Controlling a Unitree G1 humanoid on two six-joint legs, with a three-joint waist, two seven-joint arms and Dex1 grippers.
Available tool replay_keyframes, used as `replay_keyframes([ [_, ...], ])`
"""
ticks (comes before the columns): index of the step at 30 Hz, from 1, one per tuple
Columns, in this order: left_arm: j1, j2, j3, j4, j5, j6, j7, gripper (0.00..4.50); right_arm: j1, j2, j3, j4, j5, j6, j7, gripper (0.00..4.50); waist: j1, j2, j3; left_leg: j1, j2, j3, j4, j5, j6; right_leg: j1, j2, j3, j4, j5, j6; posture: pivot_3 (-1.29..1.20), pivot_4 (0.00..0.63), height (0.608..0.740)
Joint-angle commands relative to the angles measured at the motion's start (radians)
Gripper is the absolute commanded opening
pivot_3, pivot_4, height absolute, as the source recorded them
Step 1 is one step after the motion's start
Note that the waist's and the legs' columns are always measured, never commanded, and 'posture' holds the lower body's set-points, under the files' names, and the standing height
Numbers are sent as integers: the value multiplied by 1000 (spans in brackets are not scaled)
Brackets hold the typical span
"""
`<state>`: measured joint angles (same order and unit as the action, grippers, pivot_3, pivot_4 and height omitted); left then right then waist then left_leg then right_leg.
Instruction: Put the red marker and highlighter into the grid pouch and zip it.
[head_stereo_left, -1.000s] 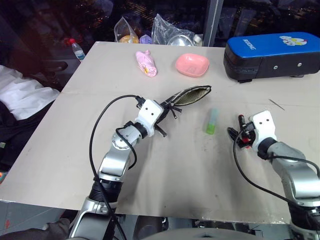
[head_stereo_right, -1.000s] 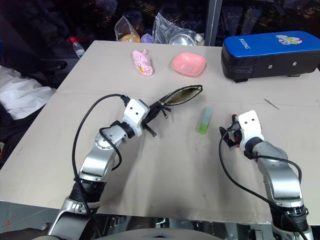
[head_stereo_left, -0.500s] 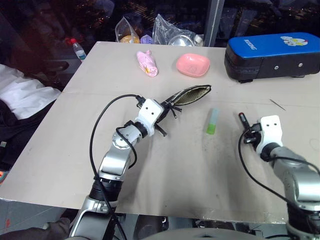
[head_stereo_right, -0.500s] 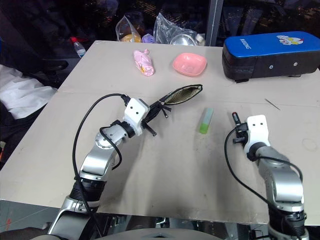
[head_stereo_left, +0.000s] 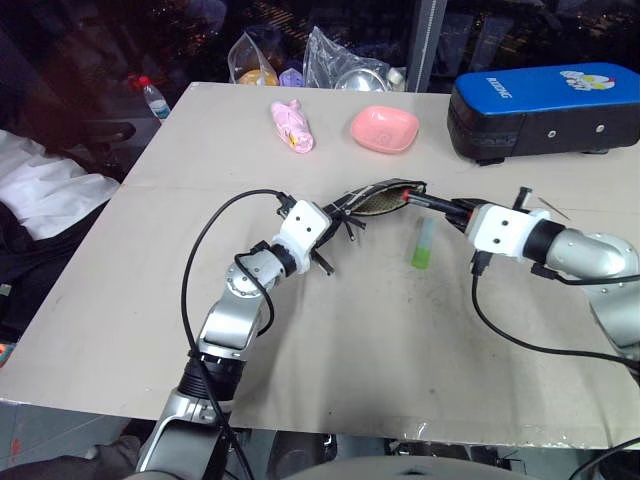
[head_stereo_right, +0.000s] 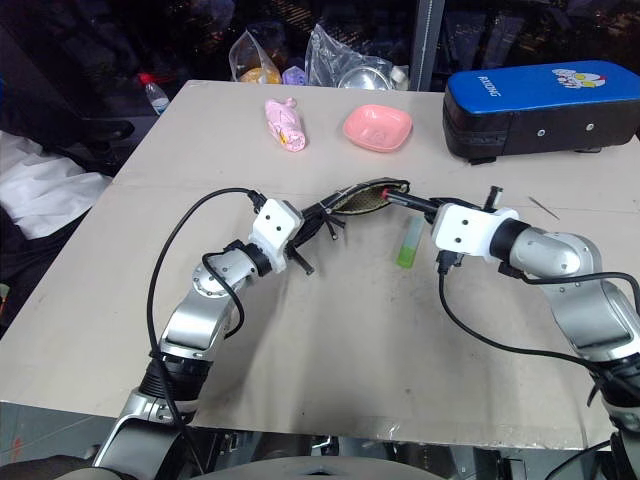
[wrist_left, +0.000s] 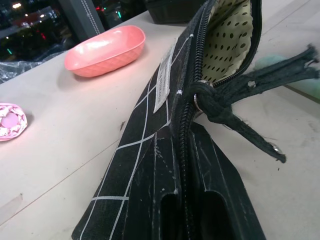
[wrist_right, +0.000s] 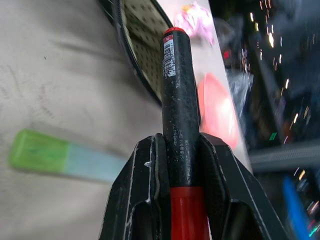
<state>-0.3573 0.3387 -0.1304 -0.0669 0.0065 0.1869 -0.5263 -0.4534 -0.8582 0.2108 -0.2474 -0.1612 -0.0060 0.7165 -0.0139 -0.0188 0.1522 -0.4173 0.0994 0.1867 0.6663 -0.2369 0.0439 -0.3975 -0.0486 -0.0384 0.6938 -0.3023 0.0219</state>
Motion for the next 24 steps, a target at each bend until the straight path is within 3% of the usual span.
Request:
replay_keyframes([
  [1, -11, 3, -6, -24, 4, -18, 1, 0, -61, 5, 25, 67, -57, -121, 13, 318, 1, 0, 0, 0, 0, 0, 0, 0, 0, 0, 0, 0, 0, 0, 0, 0, 150, 725],
  [12, -26, 10, -25, -23, 14, -25, -13, 0, -244, 133, 117, 330, -196, -297, -1, 318, 0, 0, 1, 1, 2, 2, 2, 0, 0, 0, 1, 1, 1, 0, 0, 0, 150, 725],
  [24, -33, 13, -42, -49, 18, -15, -27, 0, -332, 264, 191, 453, -302, -397, -20, 318, 0, 1, 1, 1, 2, 3, 2, 0, 0, 0, 1, 1, 2, 0, 0, 0, 150, 725],
])
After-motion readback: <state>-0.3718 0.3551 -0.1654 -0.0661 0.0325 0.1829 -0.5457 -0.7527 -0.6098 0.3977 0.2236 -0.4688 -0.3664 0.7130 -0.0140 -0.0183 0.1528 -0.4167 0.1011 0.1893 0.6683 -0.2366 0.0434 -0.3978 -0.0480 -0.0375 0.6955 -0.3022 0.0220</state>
